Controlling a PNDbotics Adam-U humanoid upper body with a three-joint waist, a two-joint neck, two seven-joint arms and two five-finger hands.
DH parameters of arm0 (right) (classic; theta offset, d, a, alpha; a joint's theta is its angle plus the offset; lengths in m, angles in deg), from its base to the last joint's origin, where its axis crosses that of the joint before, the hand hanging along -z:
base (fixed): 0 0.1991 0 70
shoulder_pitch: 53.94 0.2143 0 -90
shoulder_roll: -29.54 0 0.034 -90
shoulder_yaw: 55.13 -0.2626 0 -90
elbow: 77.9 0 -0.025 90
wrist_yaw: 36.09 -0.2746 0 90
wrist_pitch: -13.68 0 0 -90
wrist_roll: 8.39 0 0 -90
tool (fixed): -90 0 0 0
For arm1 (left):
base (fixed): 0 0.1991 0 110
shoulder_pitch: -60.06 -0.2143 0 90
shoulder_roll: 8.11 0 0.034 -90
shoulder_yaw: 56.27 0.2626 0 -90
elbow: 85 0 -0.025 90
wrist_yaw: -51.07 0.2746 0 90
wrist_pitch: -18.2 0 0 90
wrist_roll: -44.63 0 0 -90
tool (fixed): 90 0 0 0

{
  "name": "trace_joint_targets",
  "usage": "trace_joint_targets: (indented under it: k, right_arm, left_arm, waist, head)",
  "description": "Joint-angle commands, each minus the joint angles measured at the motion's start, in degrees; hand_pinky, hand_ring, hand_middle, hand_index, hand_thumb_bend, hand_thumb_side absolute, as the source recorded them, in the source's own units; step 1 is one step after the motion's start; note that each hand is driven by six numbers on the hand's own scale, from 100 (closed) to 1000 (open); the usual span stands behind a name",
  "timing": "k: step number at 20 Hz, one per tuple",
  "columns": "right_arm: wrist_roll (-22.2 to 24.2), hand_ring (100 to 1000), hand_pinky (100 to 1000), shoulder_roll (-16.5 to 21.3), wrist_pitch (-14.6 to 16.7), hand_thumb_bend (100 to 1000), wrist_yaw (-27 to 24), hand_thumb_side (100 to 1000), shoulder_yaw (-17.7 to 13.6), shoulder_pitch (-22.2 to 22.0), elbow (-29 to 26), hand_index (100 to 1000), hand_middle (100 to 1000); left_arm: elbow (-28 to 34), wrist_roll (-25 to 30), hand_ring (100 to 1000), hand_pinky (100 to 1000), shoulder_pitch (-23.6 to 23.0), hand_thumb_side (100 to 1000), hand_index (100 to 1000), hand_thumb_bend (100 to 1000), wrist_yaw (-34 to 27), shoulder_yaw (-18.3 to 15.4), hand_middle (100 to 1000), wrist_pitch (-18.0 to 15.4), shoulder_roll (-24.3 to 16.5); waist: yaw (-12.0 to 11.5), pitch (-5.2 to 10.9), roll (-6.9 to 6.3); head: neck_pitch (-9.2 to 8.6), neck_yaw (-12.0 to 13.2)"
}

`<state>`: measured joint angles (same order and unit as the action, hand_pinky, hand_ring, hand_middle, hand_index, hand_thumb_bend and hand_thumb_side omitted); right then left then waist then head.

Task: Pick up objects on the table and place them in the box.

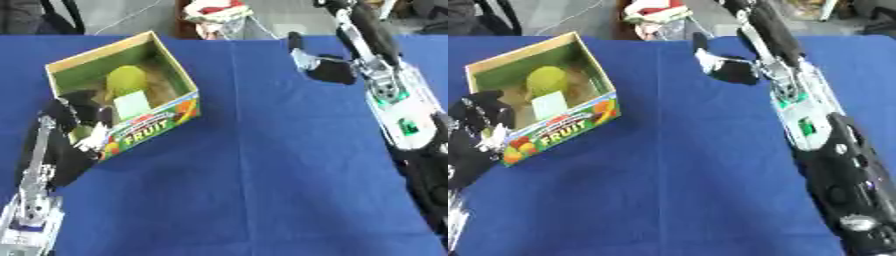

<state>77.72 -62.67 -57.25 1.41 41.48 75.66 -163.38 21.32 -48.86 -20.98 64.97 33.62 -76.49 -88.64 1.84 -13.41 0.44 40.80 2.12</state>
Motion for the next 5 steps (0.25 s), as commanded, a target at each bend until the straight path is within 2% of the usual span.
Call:
trace_joint_targets:
  k: [1,5]
  right_arm:
    - [-0.9,864,753,1.5,-3.1,100,-3.4,421,-2.4,-2.5,-5.6,868,867]
    - [-1.2,861,747,0.9,-5.7,100,-7.3,486,-3.9,-8.8,-10.4,859,872]
  left_arm:
    - [0.7,-0.6,583,569,0.1,431,759,289,0.4,-0.7,558,0.0,-1.3]
    - [0.7,-0.8,585,569,0.0,431,759,288,0.4,-0.8,559,0.0,-1.2]
  waist:
    - [0.3,0.76,0.00]
    - [0.9,0.74,0.14]
  head:
    - [0.50,1.0]
    - [0.86,1.7]
